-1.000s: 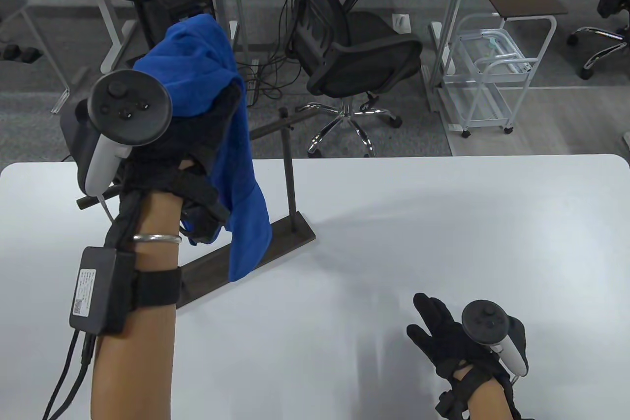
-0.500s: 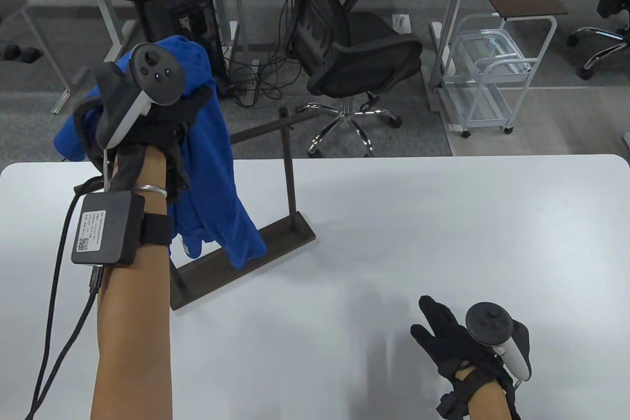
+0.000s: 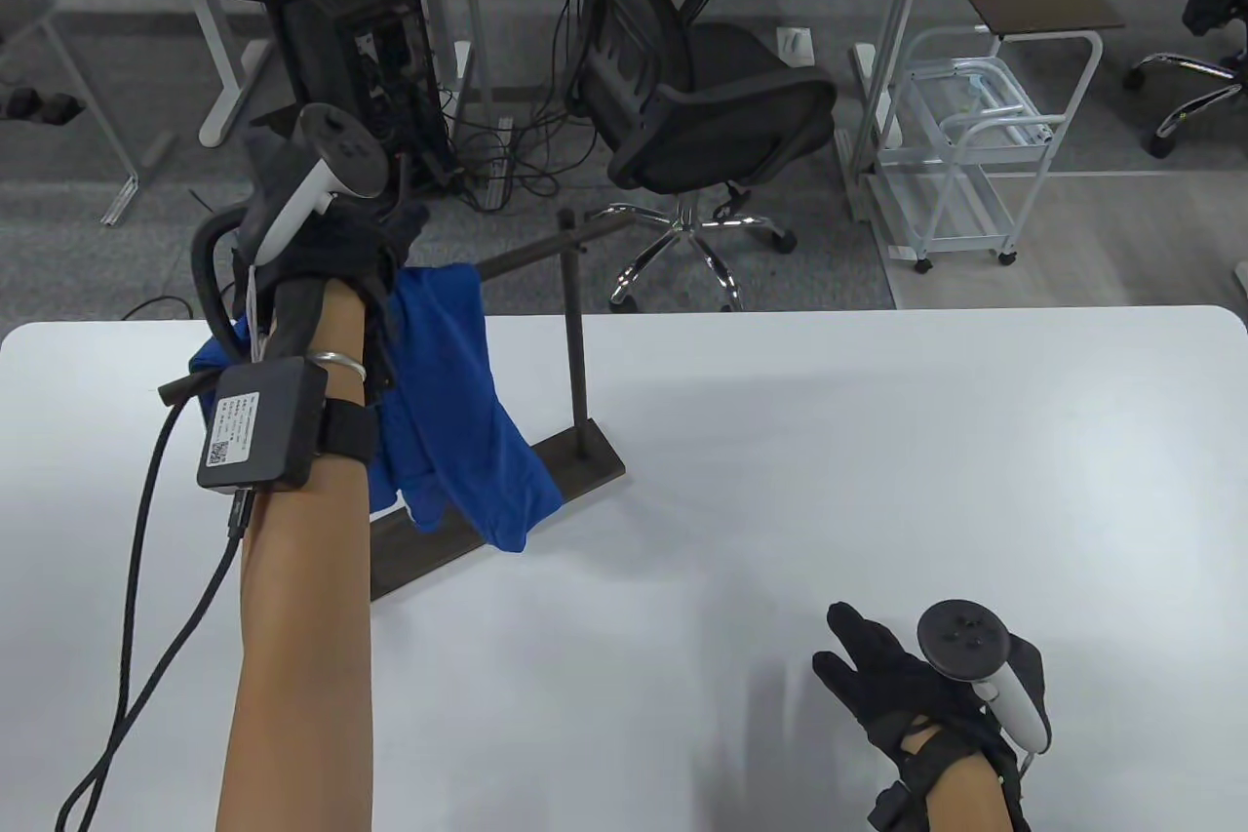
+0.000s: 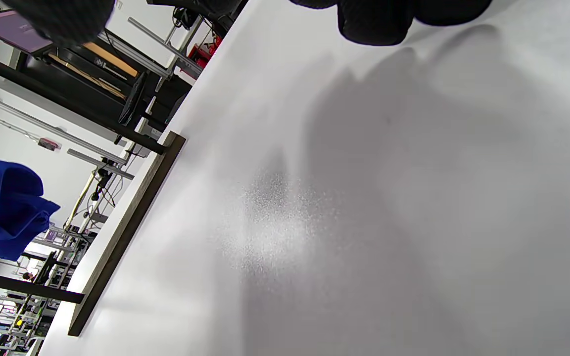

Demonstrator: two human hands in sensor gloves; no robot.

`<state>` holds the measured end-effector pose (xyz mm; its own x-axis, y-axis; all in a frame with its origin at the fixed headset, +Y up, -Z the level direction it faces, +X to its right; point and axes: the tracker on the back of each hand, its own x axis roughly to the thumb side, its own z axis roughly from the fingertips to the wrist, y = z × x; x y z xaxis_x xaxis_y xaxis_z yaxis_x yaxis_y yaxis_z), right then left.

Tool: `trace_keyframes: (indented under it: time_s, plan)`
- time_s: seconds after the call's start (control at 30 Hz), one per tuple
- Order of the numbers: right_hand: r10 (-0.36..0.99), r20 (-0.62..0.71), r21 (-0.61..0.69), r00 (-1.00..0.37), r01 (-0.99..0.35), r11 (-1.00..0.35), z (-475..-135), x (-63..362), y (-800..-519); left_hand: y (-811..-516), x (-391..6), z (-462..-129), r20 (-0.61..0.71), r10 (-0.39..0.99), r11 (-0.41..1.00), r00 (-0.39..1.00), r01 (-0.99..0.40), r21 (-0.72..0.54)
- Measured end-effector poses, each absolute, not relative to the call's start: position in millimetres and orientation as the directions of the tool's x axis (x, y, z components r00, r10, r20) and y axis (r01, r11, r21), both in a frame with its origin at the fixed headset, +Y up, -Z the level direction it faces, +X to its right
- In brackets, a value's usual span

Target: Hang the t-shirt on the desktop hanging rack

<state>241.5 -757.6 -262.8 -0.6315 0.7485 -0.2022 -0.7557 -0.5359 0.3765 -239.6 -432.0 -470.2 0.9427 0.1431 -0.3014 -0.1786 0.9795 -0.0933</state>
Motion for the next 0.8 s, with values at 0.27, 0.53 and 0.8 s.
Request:
trace_keyframes:
  time_s: [0.27,0.53,0.8]
  plan:
    - [0.763,-0.197,0.376,-0.615,-0.766,-0.521,-263,244,-757,-413,-231,-452,-0.23,0.171,0.976,0.958,-0.133,0.172]
    - [0.77,-0.192,0.375,-0.609,-0.77,-0.516,-264,245,-757,-390,-233,-426,-0.172,0.28,0.918,0.945,-0.21,0.337]
    - [0.778,-0.179,0.364,-0.603,-0.775,-0.517,-263,246,-756,-387,-215,-405,-0.057,0.275,0.901,0.96,-0.237,0.363]
